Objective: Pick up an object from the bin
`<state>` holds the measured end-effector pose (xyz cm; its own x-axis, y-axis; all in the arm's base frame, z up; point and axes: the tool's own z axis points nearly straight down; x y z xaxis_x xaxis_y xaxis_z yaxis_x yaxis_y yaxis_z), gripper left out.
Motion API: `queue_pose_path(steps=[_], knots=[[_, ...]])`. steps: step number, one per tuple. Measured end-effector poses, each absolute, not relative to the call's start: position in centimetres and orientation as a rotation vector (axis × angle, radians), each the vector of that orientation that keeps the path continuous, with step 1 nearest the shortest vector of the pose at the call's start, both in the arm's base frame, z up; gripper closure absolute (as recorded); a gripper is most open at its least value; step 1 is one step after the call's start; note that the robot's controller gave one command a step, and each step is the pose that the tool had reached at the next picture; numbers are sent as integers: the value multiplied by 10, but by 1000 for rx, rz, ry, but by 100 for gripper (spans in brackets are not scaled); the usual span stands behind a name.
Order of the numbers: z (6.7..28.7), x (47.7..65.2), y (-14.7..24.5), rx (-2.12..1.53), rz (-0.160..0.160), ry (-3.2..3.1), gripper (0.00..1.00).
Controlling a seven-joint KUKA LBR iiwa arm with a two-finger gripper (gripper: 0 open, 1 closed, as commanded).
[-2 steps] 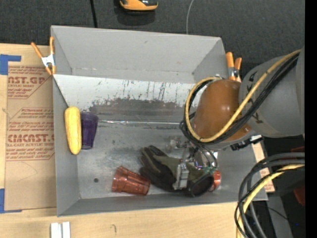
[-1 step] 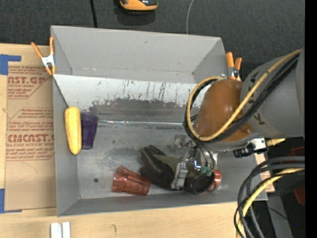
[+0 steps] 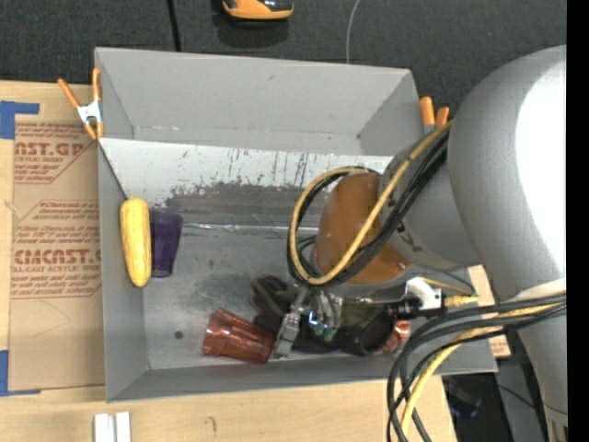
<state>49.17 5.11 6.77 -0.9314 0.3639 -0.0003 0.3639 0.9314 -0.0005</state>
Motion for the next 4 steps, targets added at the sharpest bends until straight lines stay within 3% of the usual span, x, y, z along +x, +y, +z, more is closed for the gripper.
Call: queue_pose_path(steps=[1, 4], knots=[[71, 487, 14, 766, 1, 3043, 100], [84, 486, 14, 767, 1, 3050, 100]])
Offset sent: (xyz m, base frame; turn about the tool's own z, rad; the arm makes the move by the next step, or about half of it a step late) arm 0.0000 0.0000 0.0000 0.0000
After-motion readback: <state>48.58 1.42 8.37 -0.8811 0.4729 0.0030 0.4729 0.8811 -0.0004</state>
